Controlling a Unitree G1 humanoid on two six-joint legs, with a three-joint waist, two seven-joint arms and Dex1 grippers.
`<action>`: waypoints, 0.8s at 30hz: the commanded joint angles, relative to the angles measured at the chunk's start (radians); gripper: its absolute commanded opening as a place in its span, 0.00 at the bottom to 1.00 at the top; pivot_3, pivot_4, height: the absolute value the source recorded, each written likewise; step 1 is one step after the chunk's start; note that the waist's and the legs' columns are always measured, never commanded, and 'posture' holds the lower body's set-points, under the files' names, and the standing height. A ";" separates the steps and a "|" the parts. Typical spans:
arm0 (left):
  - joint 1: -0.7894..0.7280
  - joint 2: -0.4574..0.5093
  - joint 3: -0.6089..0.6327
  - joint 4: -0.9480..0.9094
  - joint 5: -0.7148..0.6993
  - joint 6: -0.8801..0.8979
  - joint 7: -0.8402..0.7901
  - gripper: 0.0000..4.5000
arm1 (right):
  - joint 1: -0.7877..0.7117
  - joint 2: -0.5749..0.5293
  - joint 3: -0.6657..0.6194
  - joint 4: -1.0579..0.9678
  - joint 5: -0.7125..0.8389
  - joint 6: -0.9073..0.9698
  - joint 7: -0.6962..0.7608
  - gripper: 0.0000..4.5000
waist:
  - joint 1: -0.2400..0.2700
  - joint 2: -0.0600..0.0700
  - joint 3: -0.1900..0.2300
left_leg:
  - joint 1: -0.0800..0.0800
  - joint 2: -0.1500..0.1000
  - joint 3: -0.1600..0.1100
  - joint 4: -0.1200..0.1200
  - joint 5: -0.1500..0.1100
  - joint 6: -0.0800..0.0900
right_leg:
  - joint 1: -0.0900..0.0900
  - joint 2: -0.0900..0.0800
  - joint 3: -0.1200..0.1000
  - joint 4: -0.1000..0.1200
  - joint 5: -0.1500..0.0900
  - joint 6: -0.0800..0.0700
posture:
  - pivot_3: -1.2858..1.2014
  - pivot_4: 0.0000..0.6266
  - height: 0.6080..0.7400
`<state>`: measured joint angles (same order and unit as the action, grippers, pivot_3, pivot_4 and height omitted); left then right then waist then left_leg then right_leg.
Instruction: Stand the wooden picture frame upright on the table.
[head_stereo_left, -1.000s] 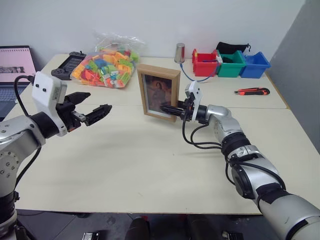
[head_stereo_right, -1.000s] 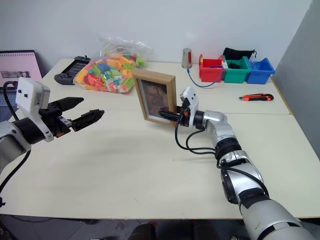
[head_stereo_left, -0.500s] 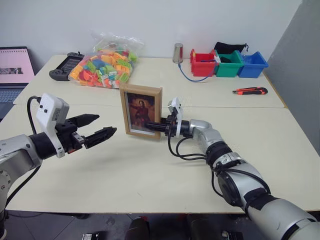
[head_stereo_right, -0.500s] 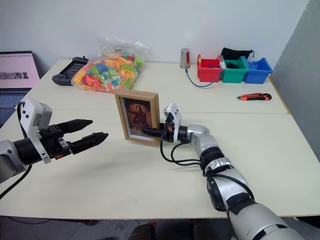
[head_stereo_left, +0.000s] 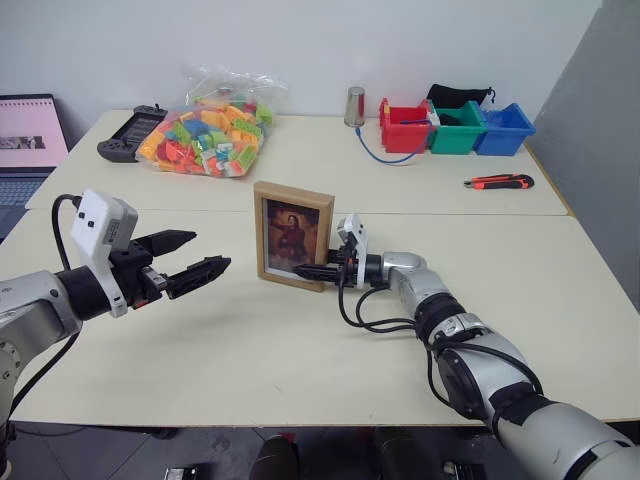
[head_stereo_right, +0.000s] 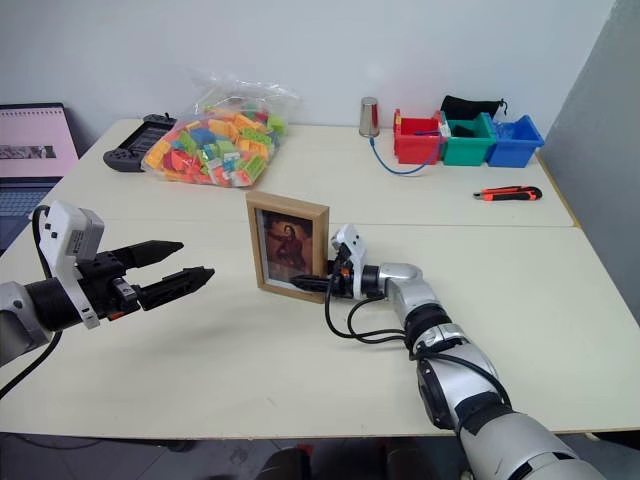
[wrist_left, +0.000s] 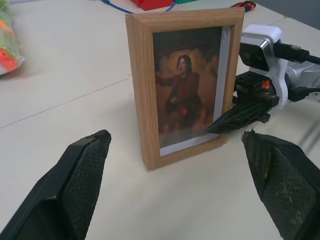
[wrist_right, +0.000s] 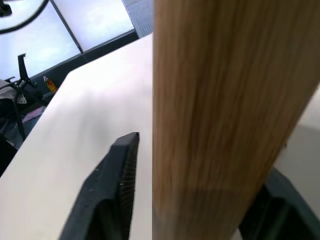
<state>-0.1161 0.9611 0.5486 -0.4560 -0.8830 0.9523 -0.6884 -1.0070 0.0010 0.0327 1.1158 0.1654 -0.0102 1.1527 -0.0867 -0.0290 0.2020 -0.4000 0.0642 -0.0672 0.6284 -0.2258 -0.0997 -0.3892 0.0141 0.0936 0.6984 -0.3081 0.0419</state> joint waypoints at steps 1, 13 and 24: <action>-0.020 0.025 -0.012 0.001 0.019 -0.031 -0.020 1.00 | 0.007 -0.020 0.002 -0.022 -0.013 -0.001 0.019 0.78 | 0.000 0.000 0.000 | 0.000 0.000 0.000 0.000 0.000 0.000 | 0.000 0.000 0.000 0.000 0.000 0.000 | 0.52 0.24 1.00; -0.072 0.038 -0.099 0.070 0.088 -0.060 -0.055 1.00 | 0.210 -0.299 0.104 -0.434 -0.070 0.119 0.181 0.99 | 0.007 0.000 0.000 | 0.000 0.000 0.000 0.000 0.000 0.000 | 0.000 0.000 0.000 -0.001 0.000 0.000 | 0.52 0.24 1.00; -0.083 0.032 -0.115 0.205 0.166 -0.140 -0.118 1.00 | 0.302 -0.568 0.007 -1.393 0.125 0.983 0.006 0.99 | -0.001 0.003 0.002 | 0.001 0.001 0.000 -0.001 0.000 0.000 | -0.001 0.002 0.003 0.000 -0.001 0.000 | 0.52 0.24 1.00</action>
<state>-0.1859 0.9876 0.4182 -0.2568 -0.7282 0.8419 -0.7936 -0.6840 -0.5809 0.0886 -0.1077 0.1914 0.7661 1.2218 -0.0881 -0.0262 0.2036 -0.3995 0.0648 -0.0674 0.6276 -0.2260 -0.0993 -0.3904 0.0164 0.0964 0.6985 -0.3087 0.0417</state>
